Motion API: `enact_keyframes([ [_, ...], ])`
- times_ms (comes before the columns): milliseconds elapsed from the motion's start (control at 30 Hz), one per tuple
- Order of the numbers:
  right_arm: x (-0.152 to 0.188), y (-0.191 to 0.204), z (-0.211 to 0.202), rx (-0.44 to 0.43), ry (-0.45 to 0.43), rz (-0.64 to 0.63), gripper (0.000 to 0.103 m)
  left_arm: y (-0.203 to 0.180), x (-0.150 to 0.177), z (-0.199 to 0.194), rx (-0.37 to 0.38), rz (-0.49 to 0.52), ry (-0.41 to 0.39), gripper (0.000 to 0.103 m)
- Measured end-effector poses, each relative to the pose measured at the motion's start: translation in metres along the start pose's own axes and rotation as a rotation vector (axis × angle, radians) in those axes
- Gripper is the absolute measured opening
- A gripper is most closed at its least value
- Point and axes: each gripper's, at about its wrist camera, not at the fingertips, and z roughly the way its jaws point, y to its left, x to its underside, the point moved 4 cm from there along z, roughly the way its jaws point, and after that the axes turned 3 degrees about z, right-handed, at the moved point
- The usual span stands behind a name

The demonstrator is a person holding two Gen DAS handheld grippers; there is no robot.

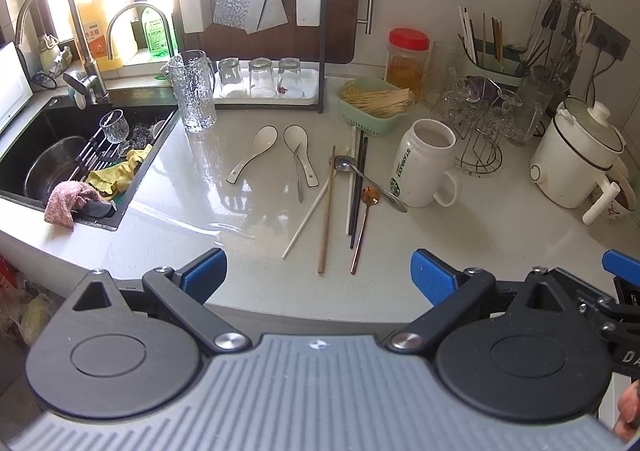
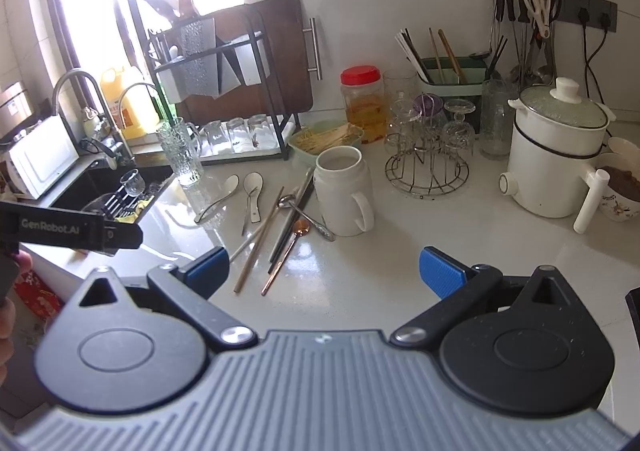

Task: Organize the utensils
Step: 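Move the left gripper down toward the wooden chopstick on the counter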

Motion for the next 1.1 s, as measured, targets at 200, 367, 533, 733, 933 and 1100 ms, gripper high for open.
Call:
enact_keyframes([
  [200,0.001,0.002,0.018,-0.019,0.022,0.01,0.103,0.009,-0.006,0.011,-0.012,0.004,-0.004,0.1],
  [367,-0.005,0.006,0.035,-0.022,0.023,-0.004,0.103,0.02,-0.015,0.031,0.003,-0.017,0.014,0.1],
  [533,-0.011,0.008,0.059,-0.02,0.032,-0.017,0.103,0.023,-0.026,0.059,0.004,-0.017,0.024,0.1],
  [733,-0.017,0.008,0.092,-0.003,0.06,-0.009,0.103,0.027,-0.042,0.092,0.007,-0.031,0.021,0.1],
  [933,-0.025,0.006,0.123,0.018,0.078,-0.026,0.103,0.027,-0.062,0.131,0.035,-0.02,0.052,0.1],
  [1100,-0.031,0.001,0.149,0.026,0.091,-0.021,0.103,0.025,-0.077,0.172,0.058,-0.006,0.106,0.1],
])
